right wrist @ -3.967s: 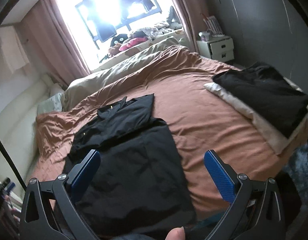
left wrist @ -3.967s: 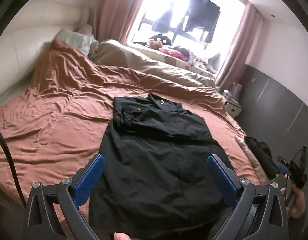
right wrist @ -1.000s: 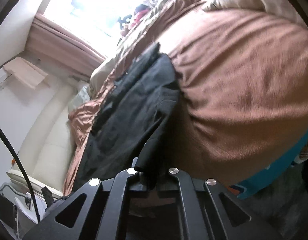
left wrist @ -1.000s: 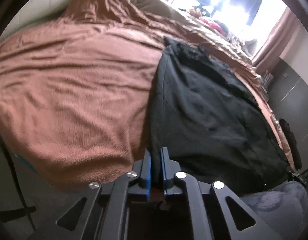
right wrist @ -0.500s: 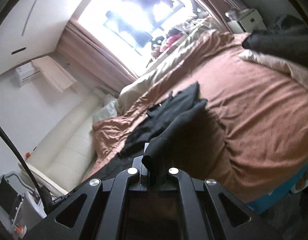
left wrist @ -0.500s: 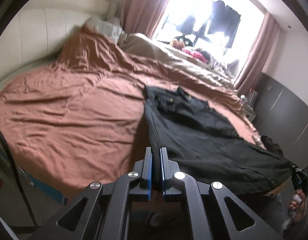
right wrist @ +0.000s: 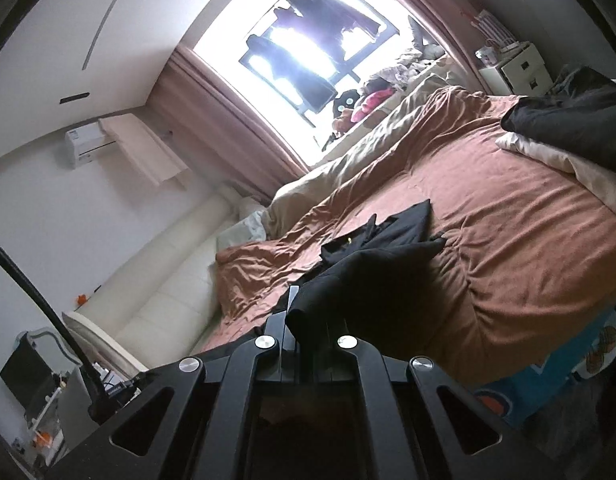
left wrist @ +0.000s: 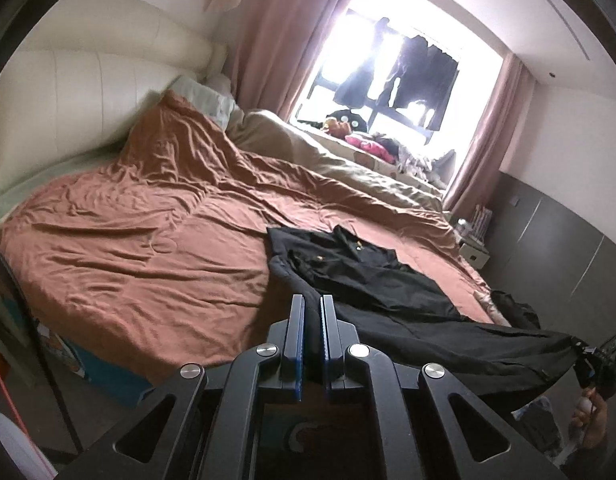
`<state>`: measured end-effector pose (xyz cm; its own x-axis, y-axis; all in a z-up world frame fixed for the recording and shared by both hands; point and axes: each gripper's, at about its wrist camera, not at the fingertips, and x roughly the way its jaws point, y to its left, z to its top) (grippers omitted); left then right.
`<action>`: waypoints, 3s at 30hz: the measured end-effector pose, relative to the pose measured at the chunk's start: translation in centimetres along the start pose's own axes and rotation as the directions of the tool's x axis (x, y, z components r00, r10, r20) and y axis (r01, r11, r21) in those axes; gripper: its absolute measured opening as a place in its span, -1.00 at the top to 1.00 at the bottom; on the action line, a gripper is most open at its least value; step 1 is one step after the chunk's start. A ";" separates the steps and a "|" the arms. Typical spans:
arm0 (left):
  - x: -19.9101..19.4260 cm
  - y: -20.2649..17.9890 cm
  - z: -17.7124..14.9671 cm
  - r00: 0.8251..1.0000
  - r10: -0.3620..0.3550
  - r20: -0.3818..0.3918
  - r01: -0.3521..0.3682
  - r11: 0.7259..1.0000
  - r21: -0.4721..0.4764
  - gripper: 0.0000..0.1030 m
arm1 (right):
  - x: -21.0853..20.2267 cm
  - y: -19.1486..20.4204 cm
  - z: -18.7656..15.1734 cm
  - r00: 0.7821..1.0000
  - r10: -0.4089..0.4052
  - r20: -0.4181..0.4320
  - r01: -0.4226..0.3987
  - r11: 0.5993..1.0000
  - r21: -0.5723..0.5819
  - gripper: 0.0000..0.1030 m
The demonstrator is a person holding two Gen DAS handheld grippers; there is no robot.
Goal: Fold large clothes
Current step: 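Lift the jacket edge with both tools and fold it over the body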
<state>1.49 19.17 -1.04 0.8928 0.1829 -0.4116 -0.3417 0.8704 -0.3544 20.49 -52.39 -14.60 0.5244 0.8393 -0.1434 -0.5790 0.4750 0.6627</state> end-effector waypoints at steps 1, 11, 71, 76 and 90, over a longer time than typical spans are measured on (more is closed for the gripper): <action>-0.6 -0.2 -0.2 1.000 -0.003 0.004 0.003 1.000 0.003 0.87 | -0.3 0.0 -0.2 1.000 0.000 -0.002 0.000 1.000 0.002 1.00; -3.7 -0.9 -0.6 0.999 -0.024 0.044 0.023 0.999 0.024 0.87 | -2.0 0.1 -0.4 1.000 0.003 -0.011 -0.003 1.000 -0.014 1.00; 47.6 5.6 13.9 0.947 0.193 -0.257 -0.169 0.979 0.112 0.69 | 51.7 -5.2 21.2 0.899 -0.384 -0.212 0.351 0.919 -0.180 0.99; 47.5 6.0 15.1 0.951 0.154 -0.267 -0.146 0.988 0.049 -0.70 | 52.1 -3.8 21.2 0.872 -0.456 -0.177 0.417 0.882 -0.218 -0.40; 42.9 5.2 10.3 0.915 0.105 -0.389 -0.066 0.991 0.113 -0.76 | 47.0 -1.0 20.0 0.829 -0.492 -0.266 0.420 0.861 -0.285 -0.96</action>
<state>41.05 36.22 -11.90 0.6674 0.0811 -0.7403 -0.3640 0.9027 -0.2293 58.24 -18.72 -7.29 0.5540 0.5320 -0.6404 -0.4563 0.8374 0.3008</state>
